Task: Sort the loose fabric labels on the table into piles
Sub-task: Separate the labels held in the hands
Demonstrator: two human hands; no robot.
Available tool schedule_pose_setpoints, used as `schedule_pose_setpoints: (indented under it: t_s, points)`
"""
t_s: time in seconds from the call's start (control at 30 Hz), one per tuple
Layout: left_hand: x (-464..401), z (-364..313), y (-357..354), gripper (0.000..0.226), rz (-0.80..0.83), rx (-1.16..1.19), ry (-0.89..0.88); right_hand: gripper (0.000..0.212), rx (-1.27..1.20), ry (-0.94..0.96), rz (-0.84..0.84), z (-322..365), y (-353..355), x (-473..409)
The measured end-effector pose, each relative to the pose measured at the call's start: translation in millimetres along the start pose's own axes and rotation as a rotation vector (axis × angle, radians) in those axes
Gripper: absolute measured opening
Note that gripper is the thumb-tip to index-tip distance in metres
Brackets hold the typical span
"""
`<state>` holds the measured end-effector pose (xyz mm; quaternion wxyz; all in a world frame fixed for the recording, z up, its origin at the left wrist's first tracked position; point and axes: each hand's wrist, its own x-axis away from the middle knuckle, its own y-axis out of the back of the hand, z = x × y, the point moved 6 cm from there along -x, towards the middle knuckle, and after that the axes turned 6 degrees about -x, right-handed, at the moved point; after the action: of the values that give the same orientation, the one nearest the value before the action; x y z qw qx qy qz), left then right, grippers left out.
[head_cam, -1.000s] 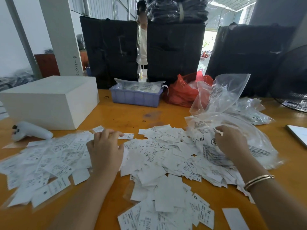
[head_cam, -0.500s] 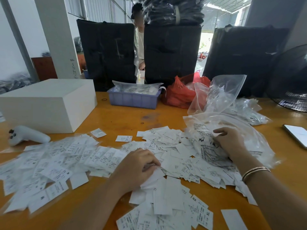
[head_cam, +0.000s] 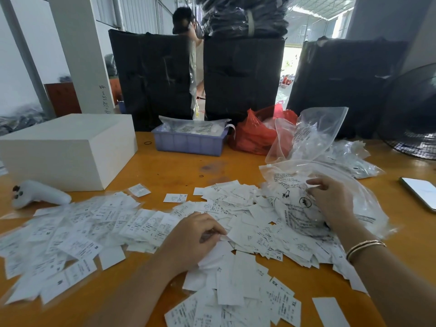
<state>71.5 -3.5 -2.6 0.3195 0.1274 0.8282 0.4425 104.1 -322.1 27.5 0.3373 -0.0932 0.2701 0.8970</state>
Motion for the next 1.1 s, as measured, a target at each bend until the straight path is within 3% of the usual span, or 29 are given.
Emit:
schedule_pose_setpoints:
  t_s: [0.3, 0.47, 0.63, 0.83, 0.97, 1.1]
  points:
    - [1, 1, 0, 0.016, -0.015, 0.027, 0.015, 0.028, -0.178, 0.103, -0.036, 10, -1, 10]
    - [1, 2, 0, 0.017, -0.030, 0.039, 0.034, 0.028, -0.529, 0.108, -0.026, 34, 11, 26]
    - [0, 5, 12, 0.012, -0.167, 0.131, 0.161, 0.037, -0.854, 0.121, 0.331, 73, -22, 75]
    - [1, 9, 13, 0.044, -0.087, 0.487, 0.314, 0.034, -0.724, 0.135, 0.664, 82, -80, 130]
    - [-1, 10, 11, 0.004, -0.130, 0.493, 0.308, 0.036, -0.636, 0.172, 0.715, 86, -88, 139]
    - [2, 20, 16, 0.009, -0.261, 0.558, 0.420, 0.027, -0.417, 0.259, 0.572, 84, -78, 134]
